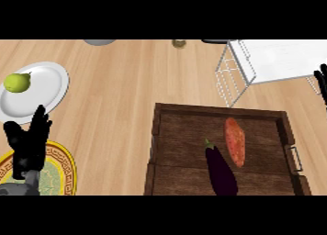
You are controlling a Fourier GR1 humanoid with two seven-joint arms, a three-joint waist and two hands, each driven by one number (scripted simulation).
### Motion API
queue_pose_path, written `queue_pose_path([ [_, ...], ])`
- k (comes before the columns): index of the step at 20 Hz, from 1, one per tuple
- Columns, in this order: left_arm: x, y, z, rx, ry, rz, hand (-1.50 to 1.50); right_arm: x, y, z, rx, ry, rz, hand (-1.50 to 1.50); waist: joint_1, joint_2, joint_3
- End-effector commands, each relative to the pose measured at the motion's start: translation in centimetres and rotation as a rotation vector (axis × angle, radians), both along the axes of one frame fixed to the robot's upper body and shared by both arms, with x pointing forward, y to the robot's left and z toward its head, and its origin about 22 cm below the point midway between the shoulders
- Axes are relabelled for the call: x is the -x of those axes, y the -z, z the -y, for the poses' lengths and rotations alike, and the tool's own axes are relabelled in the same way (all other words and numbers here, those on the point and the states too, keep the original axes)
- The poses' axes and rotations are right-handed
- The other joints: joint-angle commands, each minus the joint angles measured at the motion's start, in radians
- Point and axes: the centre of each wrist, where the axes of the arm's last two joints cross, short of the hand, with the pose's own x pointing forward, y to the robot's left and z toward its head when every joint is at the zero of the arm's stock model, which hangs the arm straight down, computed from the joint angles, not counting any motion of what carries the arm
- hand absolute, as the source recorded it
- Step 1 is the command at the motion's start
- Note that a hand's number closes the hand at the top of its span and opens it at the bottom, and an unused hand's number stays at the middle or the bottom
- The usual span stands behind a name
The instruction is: Pick the eggplant from the tray and place it in the tiered shelf
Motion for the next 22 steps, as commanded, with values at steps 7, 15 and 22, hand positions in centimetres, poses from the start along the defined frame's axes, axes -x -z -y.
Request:
queue_pose_path([
  [7,-3.3,-6.0,3.6,-0.008,0.262,0.303,0.0,-2.6,0.6,-9.8,0.317,-0.229,-0.289,1.5,0.04,-0.01,-0.008],
  [15,-1.6,-6.2,4.1,-0.011,0.244,0.314,0.0,-4.5,-2.9,-12.0,-0.008,-0.754,-0.404,-1.5,0.004,-0.008,0.001],
  [22,-1.8,-7.2,5.1,0.011,0.246,0.333,0.0,-4.2,-10.0,-14.0,0.53,-0.928,-0.464,-1.5,0.011,-0.013,-0.002],
])
